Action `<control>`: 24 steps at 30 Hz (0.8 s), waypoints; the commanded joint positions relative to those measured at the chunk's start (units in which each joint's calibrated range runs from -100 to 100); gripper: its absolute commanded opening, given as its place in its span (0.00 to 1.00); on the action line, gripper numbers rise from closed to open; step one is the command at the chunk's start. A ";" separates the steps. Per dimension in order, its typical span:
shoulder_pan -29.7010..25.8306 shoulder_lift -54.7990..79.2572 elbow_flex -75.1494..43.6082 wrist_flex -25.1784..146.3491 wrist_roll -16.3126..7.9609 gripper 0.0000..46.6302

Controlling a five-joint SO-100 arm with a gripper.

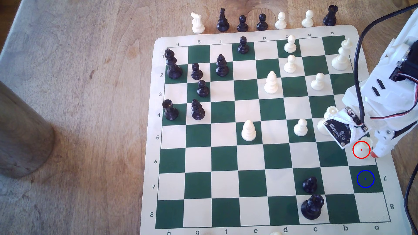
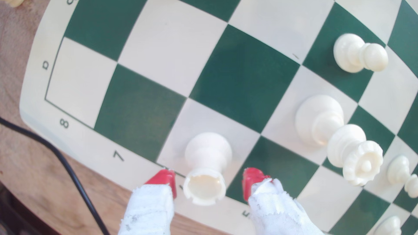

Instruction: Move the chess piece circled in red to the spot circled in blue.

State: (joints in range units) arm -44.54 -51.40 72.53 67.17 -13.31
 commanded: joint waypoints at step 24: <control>-0.63 0.47 -3.99 -1.98 -0.54 0.01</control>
State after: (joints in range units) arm -45.28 -50.90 72.53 65.98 -14.19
